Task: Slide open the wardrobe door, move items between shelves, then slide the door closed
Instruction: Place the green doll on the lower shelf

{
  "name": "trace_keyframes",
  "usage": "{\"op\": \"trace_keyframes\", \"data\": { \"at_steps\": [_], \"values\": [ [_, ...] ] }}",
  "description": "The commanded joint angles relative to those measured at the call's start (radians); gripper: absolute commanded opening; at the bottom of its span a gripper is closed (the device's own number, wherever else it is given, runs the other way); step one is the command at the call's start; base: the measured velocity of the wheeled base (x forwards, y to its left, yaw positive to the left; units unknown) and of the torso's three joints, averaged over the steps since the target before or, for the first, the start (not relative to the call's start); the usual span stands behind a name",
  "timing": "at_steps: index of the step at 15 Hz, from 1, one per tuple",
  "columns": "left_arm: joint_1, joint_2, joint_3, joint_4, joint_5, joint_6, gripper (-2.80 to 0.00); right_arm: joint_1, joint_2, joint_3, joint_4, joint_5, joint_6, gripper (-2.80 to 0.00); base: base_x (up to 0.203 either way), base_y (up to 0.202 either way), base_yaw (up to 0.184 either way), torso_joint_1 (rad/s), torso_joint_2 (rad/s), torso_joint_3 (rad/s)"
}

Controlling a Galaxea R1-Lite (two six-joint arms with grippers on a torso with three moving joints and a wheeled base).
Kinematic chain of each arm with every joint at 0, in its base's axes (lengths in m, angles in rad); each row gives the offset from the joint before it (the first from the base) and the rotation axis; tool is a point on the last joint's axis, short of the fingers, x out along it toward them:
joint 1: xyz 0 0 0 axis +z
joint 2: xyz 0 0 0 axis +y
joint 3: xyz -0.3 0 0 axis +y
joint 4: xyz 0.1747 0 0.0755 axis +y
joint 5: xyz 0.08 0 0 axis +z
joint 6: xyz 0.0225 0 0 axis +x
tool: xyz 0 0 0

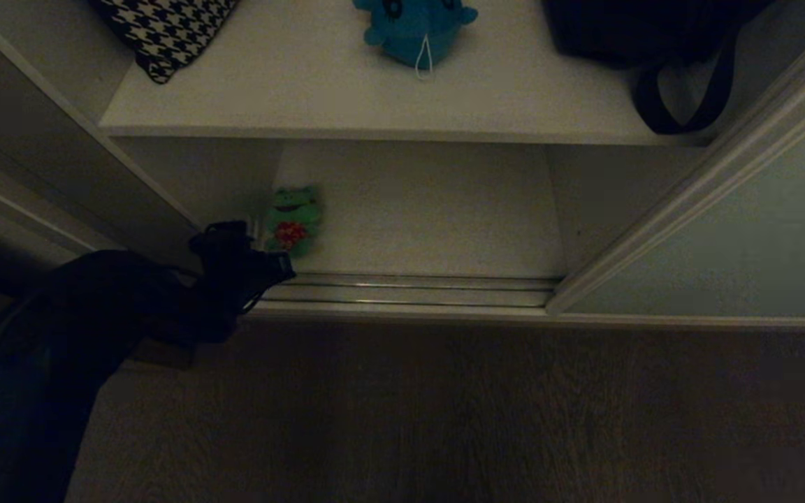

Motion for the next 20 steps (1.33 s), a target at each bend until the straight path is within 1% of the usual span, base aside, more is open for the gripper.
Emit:
{"op": "trace_keyframes", "data": {
  "at_steps": [1, 5, 9, 10, 12, 14, 15, 16, 17, 18, 19, 20],
  "values": [
    [-0.003, -0.132, 0.134, 0.002, -0.003, 0.001, -2.8, 0.0, -0.001, 0.0, -0.001, 0.001, -0.001, -2.8, 0.0, 0.0, 0.0, 0.0, 0.0, 0.0],
    [-0.014, -0.412, 0.508, 0.043, -0.022, 0.019, -2.8, 0.0, -0.001, 0.0, 0.001, 0.0, -0.001, -2.8, 0.0, 0.0, 0.0, 0.0, 0.0, 0.0],
    [-0.017, -0.754, 0.9, 0.106, -0.078, 0.024, -2.8, 0.0, -0.001, 0.0, -0.001, 0.001, -0.001, -2.8, 0.0, 0.0, 0.0, 0.0, 0.0, 0.0],
    [-0.02, -0.839, 0.98, 0.124, -0.089, 0.025, -2.8, 0.0, -0.001, 0.0, -0.001, 0.0, -0.001, -2.8, 0.0, 0.0, 0.0, 0.0, 0.0, 0.0],
    [-0.036, -0.998, 1.085, 0.177, -0.102, 0.029, -2.8, 0.0, -0.001, 0.0, -0.001, 0.001, -0.001, -2.8, 0.0, 0.0, 0.0, 0.0, 0.0, 0.0],
    [-0.06, -1.169, 1.148, 0.266, -0.109, 0.044, -2.8, 0.0, -0.001, 0.0, -0.001, 0.001, -0.001, -2.8, 0.0, 0.0, 0.0, 0.0, 0.0, 0.0],
    [-0.072, -1.26, 1.162, 0.338, -0.111, 0.053, -2.8, 0.0, -0.001, 0.0, -0.001, 0.0, -0.001, -2.8, 0.0, 0.0, 0.0, 0.0, 0.0, 0.0],
    [-0.08, -1.342, 1.165, 0.42, -0.113, 0.059, -2.8, 0.0, -0.001, 0.0, -0.001, 0.001, -0.001, -2.8, 0.0, 0.0, 0.0, 0.0, 0.0, 0.0],
    [-0.086, -1.438, 1.155, 0.537, -0.119, 0.064, -2.8, 0.0, -0.001, 0.0, -0.001, 0.001, -0.001, -2.8, 0.0, 0.0, 0.0, 0.0, 0.0, 0.0],
    [-0.09, -1.52, 1.127, 0.662, -0.134, 0.065, -2.8, 0.0, -0.001, 0.0, -0.001, 0.001, -0.001, -2.8, 0.0, 0.0, 0.0, 0.0, 0.0, 0.0],
    [-0.093, -1.583, 1.071, 0.797, -0.151, 0.065, -2.8, 0.0, -0.001, 0.0, 0.0, 0.0, -0.001, -2.8, 0.0, 0.0, 0.0, 0.0, 0.0, 0.0],
    [-0.094, -1.627, 0.969, 0.922, -0.168, 0.062, -2.8, 0.0, -0.001, 0.0, -0.001, 0.001, -0.001, -2.8, 0.0, 0.0, 0.0, 0.0, 0.0, 0.0]
  ]
}}
